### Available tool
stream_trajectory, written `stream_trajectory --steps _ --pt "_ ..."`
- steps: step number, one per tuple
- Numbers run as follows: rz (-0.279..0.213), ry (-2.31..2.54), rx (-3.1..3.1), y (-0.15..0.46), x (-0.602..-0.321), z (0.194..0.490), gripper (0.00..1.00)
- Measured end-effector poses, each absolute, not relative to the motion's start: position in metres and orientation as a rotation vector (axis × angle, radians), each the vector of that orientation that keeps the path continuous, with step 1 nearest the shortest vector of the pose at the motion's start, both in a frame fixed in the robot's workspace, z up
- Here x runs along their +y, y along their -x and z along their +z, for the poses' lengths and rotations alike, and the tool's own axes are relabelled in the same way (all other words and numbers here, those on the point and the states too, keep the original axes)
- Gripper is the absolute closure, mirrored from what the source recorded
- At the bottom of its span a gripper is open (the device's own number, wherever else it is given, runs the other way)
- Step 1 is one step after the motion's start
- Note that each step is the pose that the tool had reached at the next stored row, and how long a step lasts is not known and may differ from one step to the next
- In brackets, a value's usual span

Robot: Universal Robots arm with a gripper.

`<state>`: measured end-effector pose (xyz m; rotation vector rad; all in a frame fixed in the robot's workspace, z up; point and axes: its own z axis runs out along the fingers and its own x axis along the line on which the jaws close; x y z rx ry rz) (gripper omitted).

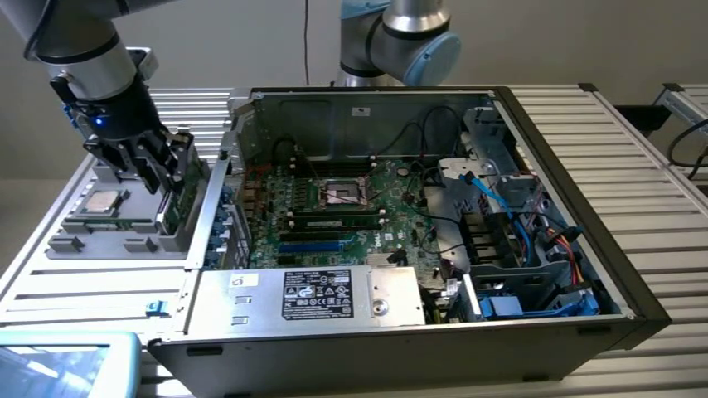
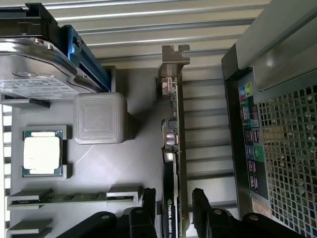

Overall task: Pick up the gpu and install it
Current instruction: 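Pick up the gpu and move the gpu toward the slot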

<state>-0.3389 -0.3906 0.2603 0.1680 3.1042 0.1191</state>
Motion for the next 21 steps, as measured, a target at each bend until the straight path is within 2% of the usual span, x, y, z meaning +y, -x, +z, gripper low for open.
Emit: stream_trajectory --steps 21 --pt "0.196 -0.188 3.103 0.337 -0.39 0.24 0.56"
